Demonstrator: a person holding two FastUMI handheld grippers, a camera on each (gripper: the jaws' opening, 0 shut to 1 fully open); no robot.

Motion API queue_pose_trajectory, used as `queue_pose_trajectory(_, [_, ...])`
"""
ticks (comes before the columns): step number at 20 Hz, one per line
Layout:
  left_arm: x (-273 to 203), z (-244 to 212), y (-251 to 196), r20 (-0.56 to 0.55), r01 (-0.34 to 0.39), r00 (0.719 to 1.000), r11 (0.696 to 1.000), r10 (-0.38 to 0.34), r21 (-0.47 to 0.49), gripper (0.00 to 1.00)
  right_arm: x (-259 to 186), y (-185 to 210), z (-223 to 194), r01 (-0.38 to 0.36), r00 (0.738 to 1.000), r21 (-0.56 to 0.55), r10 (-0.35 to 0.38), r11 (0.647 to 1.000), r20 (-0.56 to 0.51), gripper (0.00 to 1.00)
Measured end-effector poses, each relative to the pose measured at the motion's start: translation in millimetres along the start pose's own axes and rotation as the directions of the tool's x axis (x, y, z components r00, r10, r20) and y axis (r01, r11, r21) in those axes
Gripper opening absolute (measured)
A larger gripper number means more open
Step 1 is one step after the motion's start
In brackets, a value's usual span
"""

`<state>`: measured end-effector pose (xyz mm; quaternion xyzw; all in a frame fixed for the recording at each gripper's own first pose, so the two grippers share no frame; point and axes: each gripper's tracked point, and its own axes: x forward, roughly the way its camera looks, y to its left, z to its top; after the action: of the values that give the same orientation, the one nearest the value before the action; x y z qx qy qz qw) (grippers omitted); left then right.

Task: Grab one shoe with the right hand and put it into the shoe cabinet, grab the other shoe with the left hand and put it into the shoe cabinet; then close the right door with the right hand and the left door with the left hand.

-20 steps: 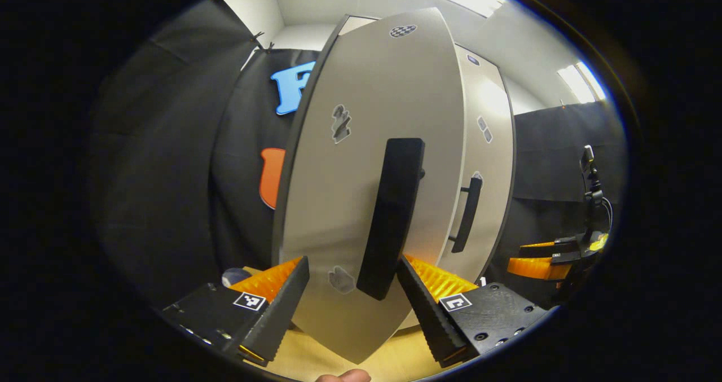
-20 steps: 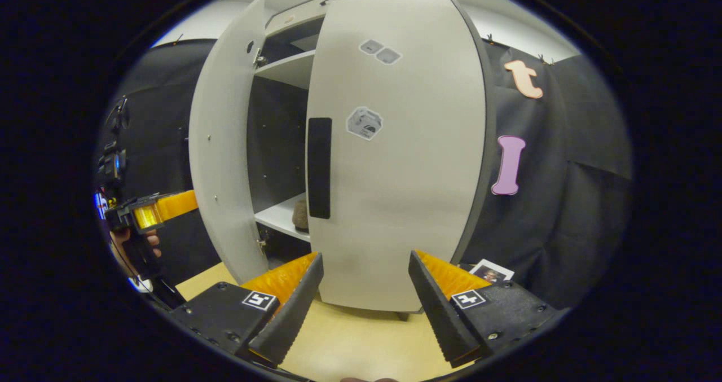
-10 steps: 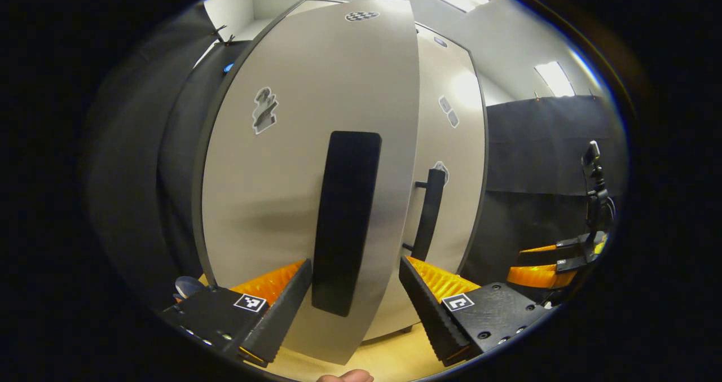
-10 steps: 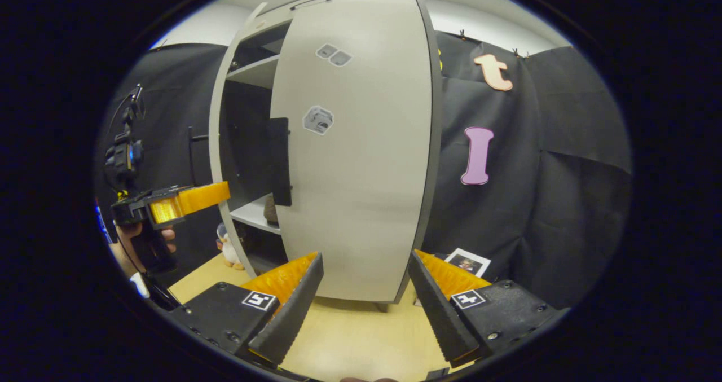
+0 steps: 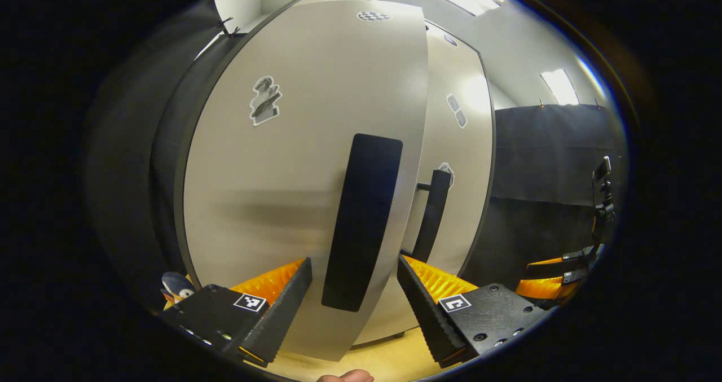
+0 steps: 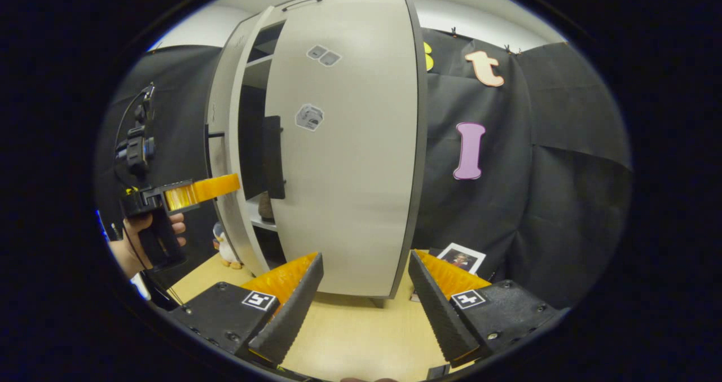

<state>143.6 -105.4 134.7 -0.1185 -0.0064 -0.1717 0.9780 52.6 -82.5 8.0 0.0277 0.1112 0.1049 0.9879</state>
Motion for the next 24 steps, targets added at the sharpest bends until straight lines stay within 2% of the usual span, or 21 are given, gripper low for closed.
queue_pose_trajectory(3, [6,-1,-1,0.001,-0.001,1.0,1.0,0.001,-0.004,0.95,-3,-6,0,0.009,1.0,0.007,-0.009,1.0,-0.001,0.96])
queue_pose_trajectory(8, [9,-7,-3,-0.019,0.007,1.0,1.0,-0.007,-0.019,0.95,-4,-12,-2,0.013,1.0,0.009,-0.013,1.0,-0.003,0.98])
queue_pose_trajectory(12, [-1,-14,8,-0.028,-0.042,0.999,0.999,0.041,-0.013,0.95,-1,-7,-1,-0.011,1.0,0.004,0.011,1.0,-0.001,0.96])
queue_pose_trajectory(14, [-13,-19,18,-0.039,-0.087,0.995,0.996,0.087,0.0,0.95,1,-4,1,-0.024,1.0,0.01,0.024,1.0,0.005,0.98])
queue_pose_trajectory(16, [-33,-28,28,-0.05,-0.143,0.988,0.99,0.144,0.018,0.95,3,-1,6,-0.022,0.999,0.016,0.021,1.0,0.028,0.96])
queue_pose_trajectory(17, [-43,-32,37,-0.057,-0.188,0.98,0.982,0.19,0.033,0.95,3,1,10,-0.011,0.999,0.017,0.011,1.0,0.049,0.98])
queue_pose_trajectory(18, [-54,-33,47,-0.054,-0.247,0.967,0.967,0.25,0.058,0.95,2,4,15,-0.003,0.997,0.015,0.002,1.0,0.079,0.96])
queue_pose_trajectory(19, [-65,-33,53,-0.049,-0.3,0.951,0.95,0.304,0.083,0.95,3,9,21,0.003,0.994,0.008,-0.004,1.0,0.11,0.98])
queue_pose_trajectory(21, [-87,-25,49,0.0,-0.347,0.937,0.929,0.349,0.129,0.95,4,25,29,0.003,0.986,0.009,-0.005,1.0,0.165,0.96])
queue_pose_trajectory(22, [-95,-16,44,0.045,-0.369,0.929,0.917,0.367,0.15,0.95,3,35,34,-0.003,0.98,0.026,-0.002,1.0,0.198,0.98])
queue_pose_trajectory(24, [-110,-5,40,0.106,-0.436,0.9,0.877,0.423,0.2,0.95,4,55,43,-0.025,0.969,0.052,0.011,0.998,0.247,0.96])
